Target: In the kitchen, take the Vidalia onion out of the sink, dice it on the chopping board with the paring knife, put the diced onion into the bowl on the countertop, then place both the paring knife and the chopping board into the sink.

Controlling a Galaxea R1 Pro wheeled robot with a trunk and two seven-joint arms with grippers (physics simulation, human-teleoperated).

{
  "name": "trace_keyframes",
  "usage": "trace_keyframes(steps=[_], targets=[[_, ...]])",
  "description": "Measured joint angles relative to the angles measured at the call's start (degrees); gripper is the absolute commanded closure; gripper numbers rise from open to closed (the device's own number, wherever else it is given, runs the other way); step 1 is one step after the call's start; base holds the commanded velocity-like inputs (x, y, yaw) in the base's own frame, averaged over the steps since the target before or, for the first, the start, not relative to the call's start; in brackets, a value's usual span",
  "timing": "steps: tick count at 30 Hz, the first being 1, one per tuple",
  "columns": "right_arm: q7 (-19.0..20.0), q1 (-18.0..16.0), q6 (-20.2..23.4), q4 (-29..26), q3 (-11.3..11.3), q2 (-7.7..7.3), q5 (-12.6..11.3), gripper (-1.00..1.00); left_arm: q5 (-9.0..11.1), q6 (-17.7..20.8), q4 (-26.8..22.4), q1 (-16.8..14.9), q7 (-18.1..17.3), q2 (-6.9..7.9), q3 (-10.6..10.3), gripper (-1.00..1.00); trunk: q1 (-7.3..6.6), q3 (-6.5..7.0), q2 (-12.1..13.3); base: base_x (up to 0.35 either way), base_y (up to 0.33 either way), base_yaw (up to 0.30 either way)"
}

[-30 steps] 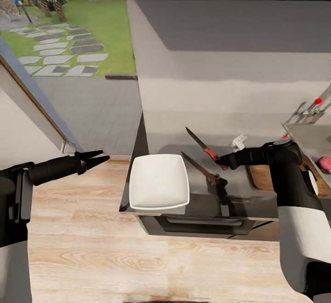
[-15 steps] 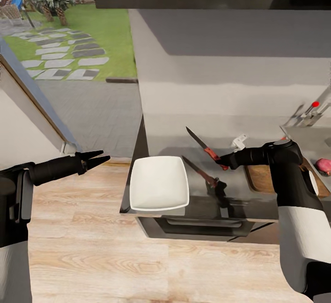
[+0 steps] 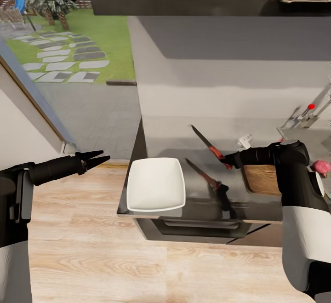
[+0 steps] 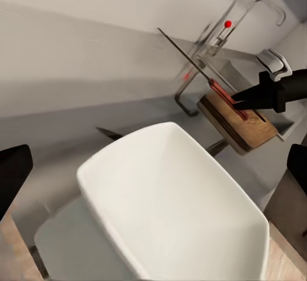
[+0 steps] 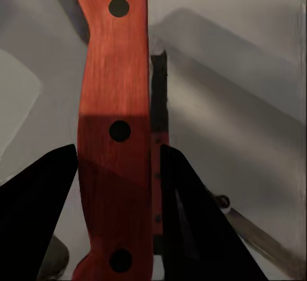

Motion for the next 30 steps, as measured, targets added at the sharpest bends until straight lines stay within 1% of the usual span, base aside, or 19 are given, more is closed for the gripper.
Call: trace_keyframes(steps=[7, 20, 26, 30], targets=[[0.00, 0.00, 0.00, 0.00, -0.16, -0.05, 0.03, 1.00, 0.01, 0.00, 0.01, 0.00, 0.06, -0.47, 0.00, -1.00, 0.00, 0.32, 0.00, 0.000, -0.213, 0.000], [-0.01, 0.00, 0.00, 0.00, -0.16, -0.05, 0.04, 1.00, -0.01, 0.03, 0.09, 0.04, 1.52, -0.51, 0.00, -1.00, 0.00, 0.79, 0.00, 0.046, -0.244, 0.000], [0.04, 0.00, 0.01, 0.00, -0.23, -0.05, 0.04, 1.00, 0.00, 0.02, 0.09, 0.02, 1.58, -0.51, 0.00, -1.00, 0.01, 1.07, 0.00, -0.084, -0.151, 0.000], [0.06, 0.00, 0.05, 0.01, -0.24, -0.05, 0.02, 1.00, 0.00, 0.08, 0.08, 0.03, 1.59, -0.49, 0.00, -1.00, 0.00, 1.36, -0.01, -0.036, -0.054, 0.000]])
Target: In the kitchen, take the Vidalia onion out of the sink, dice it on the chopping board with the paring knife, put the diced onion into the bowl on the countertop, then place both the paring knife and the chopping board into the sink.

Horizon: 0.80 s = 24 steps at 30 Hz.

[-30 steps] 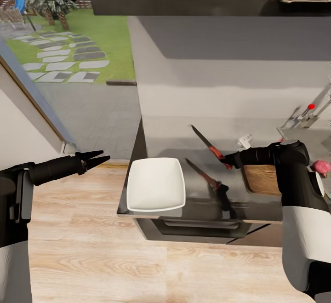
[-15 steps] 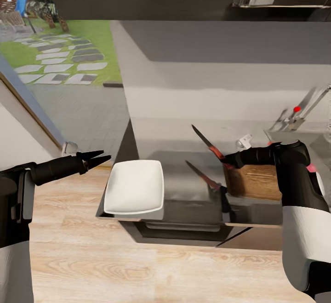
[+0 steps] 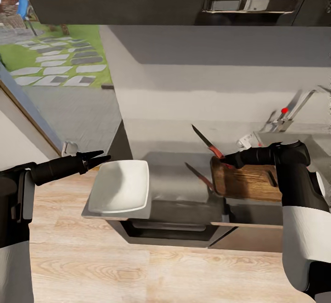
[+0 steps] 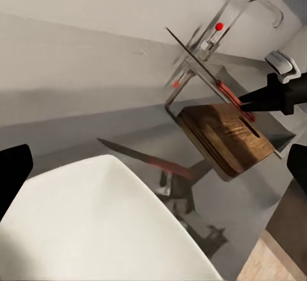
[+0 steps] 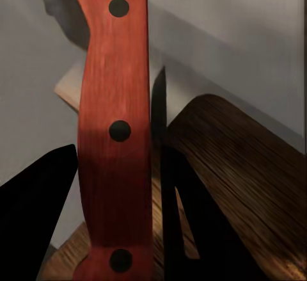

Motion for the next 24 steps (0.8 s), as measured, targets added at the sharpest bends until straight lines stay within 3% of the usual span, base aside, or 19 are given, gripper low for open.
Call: trace_keyframes(steps=[14, 24], targets=[[0.01, 0.00, 0.03, 0.00, 0.04, 0.00, 0.01, 1.00, 0.00, 0.02, 0.00, -0.02, 0.00, -0.02, 0.00, -1.00, 0.01, 1.11, 0.01, -0.049, -0.016, 0.000], [-0.04, 0.00, 0.04, -0.01, 0.09, 0.00, -0.05, 1.00, 0.00, -0.04, 0.08, 0.00, 0.05, -0.05, 0.00, -1.00, 0.00, 1.36, 0.01, -0.031, -0.202, 0.000]])
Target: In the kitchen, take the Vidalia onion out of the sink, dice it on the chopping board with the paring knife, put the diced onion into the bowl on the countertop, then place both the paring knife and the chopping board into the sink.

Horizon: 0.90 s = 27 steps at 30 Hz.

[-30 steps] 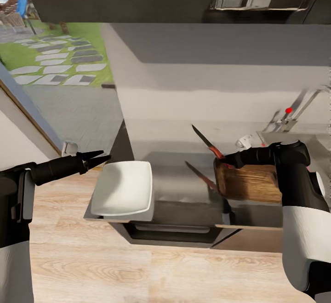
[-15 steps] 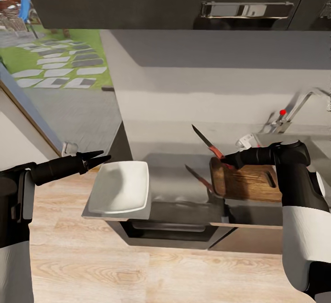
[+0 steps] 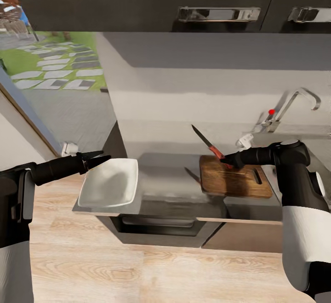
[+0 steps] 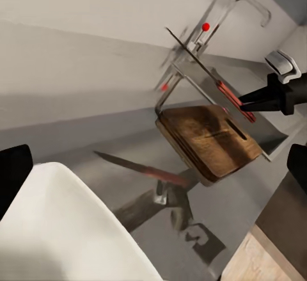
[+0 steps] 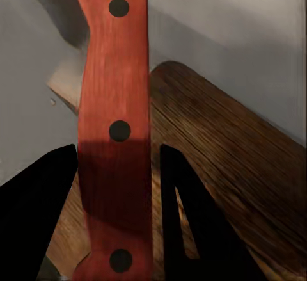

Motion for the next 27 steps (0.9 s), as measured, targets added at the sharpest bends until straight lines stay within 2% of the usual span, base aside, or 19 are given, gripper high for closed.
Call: trace_keyframes(steps=[5, 8, 12, 27], targets=[[-0.02, 0.00, 0.00, 0.01, -0.07, 0.00, -0.03, 1.00, 0.00, 0.08, 0.04, -0.01, 0.05, -0.04, 0.01, -1.00, 0.00, 0.01, 0.00, -0.001, -0.040, 0.000], [0.03, 0.00, 0.00, 0.01, -0.02, -0.01, -0.09, 1.00, 0.00, 0.01, 0.69, -0.03, 0.86, -1.08, 0.06, -1.00, 0.00, 0.14, 0.00, 0.000, -0.003, 0.000], [0.04, 0.00, 0.00, 0.01, 0.04, 0.01, -0.12, 1.00, 0.00, -0.02, 0.72, 0.02, 1.25, -1.47, 0.08, -1.00, 0.00, 0.46, 0.00, 0.000, -0.002, 0.000], [0.04, 0.01, 0.00, 0.01, 0.49, 0.18, -0.21, 1.00, 0.00, 0.11, 0.27, 0.01, 1.22, -1.55, 0.00, -1.00, 0.00, 1.76, 0.00, 0.000, -0.018, 0.000]])
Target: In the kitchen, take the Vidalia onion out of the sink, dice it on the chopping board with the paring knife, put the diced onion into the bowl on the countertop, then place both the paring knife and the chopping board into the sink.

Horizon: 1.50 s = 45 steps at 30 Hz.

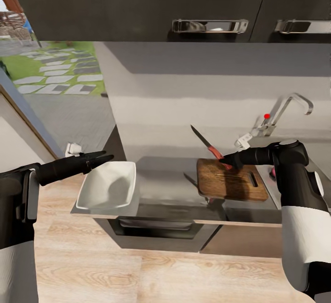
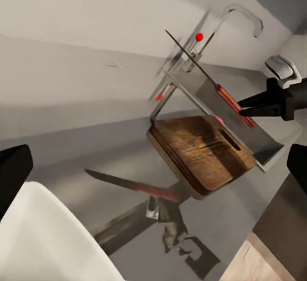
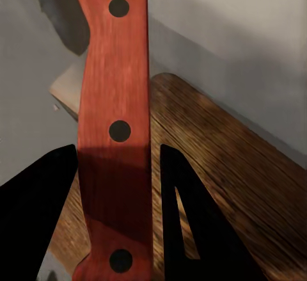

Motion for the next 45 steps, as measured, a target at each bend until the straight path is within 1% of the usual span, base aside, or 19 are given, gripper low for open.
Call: trace_keyframes(steps=[3, 5, 6, 7, 9, 10, 11, 12, 13, 14, 15, 17, 18, 19, 21, 24, 27, 32, 45], targets=[[0.00, 0.00, 0.00, 0.00, 0.10, 0.06, 0.00, 1.00, 0.00, 0.09, -0.21, -0.01, -0.03, 0.00, -0.21, -1.00, 0.00, 0.24, 0.00, 0.000, 0.000, 0.000], [0.00, 0.00, 0.00, 0.00, 0.11, 0.10, -0.01, 1.00, 0.01, 0.08, -0.24, -0.02, -0.08, -0.02, -1.80, -1.00, 0.00, 0.40, 0.00, 0.000, 0.000, 0.000], [0.00, 0.00, 0.00, 0.00, 0.11, 0.13, 0.00, 1.00, 0.04, 0.00, -0.26, -0.02, -0.15, -0.07, -5.24, -1.00, 0.00, 0.47, 0.00, 0.000, 0.000, 0.000], [0.00, 0.00, 0.00, 0.00, 0.12, 0.15, 0.00, 1.00, 0.02, -0.06, -0.26, -0.04, -0.06, -0.16, -7.44, -1.00, 0.00, 0.53, 0.00, 0.000, 0.000, 0.000], [0.00, 0.00, 0.00, 0.00, 0.12, 0.16, 0.00, 1.00, 0.01, -0.10, -0.26, -0.02, 1.73, -1.22, -11.43, -1.00, 0.00, 0.64, 0.01, 0.000, 0.000, 0.000], [0.00, 0.00, 0.00, 0.00, 0.13, 0.16, 0.00, 1.00, -0.01, -0.10, -0.24, -0.02, 3.29, -1.98, -12.35, -1.00, 0.00, 0.68, 0.01, 0.000, 0.000, 0.000], [-0.03, 0.00, 0.00, 0.00, 0.16, 0.16, 0.00, 1.00, -0.04, -0.11, -0.20, -0.02, 5.39, -2.95, -12.91, -1.00, 0.00, 0.71, 0.01, 0.000, 0.000, 0.000], [-0.11, 0.00, 0.00, 0.00, 0.16, 0.16, 0.00, 1.00, -0.06, -0.10, -0.02, -0.04, 11.32, -5.31, -13.80, -1.00, 0.01, 0.72, 0.01, 0.000, 0.000, 0.000], [-0.14, 0.00, 0.00, 0.00, 0.14, 0.16, 0.00, 1.00, -0.06, -0.09, 0.02, -0.03, 15.38, -6.78, -14.61, -1.00, 0.00, 0.72, 0.01, 0.000, 0.000, 0.000], [-0.15, 0.00, 0.00, 0.00, 0.14, 0.16, 0.00, 1.00, -0.07, -0.09, 0.04, -0.04, 17.50, -7.45, -15.15, -1.00, 0.00, 0.73, 0.01, 0.000, 0.000, 0.000], [-0.17, 0.00, 0.00, 0.00, 0.15, 0.16, 0.00, 1.00, -0.07, -0.07, 0.08, -0.01, 21.50, -8.45, -16.29, -1.00, 0.00, 0.73, 0.01, 0.000, 0.000, 0.000], [-0.25, 0.00, 0.01, 0.01, 0.13, 0.17, 0.01, 1.00, -0.06, -0.04, 0.24, -0.04, 28.64, -9.60, -19.32, -1.00, 0.00, 0.74, 0.01, 0.000, 0.000, 0.000], [-2.14, 0.08, -0.03, 0.07, 0.12, 0.17, 0.17, 1.00, 0.10, -0.04, 0.32, -0.05, 35.44, -10.31, -23.30, -1.00, 0.00, 0.74, 0.01, 0.000, 0.000, 0.000], [-3.87, 0.23, -0.02, 0.11, 0.12, 0.17, 0.24, 1.00, 0.03, -0.11, 0.35, -0.05, 36.67, -10.70, -24.23, -1.00, 0.00, 0.74, 0.01, 0.000, 0.000, 0.000], [-8.36, 0.76, -0.04, 0.16, 0.10, 0.17, 0.35, 1.00, 0.05, -0.12, 0.36, -0.04, 37.76, -12.13, -25.01, -1.00, 0.00, 0.74, 0.01, 0.000, 0.000, 0.000], [-12.84, 1.18, -0.03, 0.18, 0.11, 0.17, 0.39, 1.00, 0.03, -0.14, 0.41, -0.04, 38.35, -13.88, -25.26, -1.00, 0.00, 0.74, 0.01, 0.000, 0.000, 0.000], [-15.02, 1.37, 0.00, 0.18, 0.08, 0.14, 0.39, 1.00, 0.05, -0.20, 0.32, -0.06, 38.68, -15.31, -25.40, -1.00, 0.00, 0.74, 0.01, 0.000, 0.000, 0.000], [-15.19, 1.40, -0.04, 0.19, 0.03, 0.02, 0.43, 1.00, 0.01, -0.18, -0.33, -0.03, 38.76, -15.50, -25.42, -1.00, 0.00, 0.81, 0.00, 0.000, 0.000, 0.000], [-15.12, 1.40, 0.03, 0.16, 0.03, 0.01, 0.47, 1.00, 0.01, -0.08, -0.85, -0.05, 38.76, -15.69, -25.69, -1.00, 0.00, 1.91, 0.00, 0.000, -0.077, -0.051]])
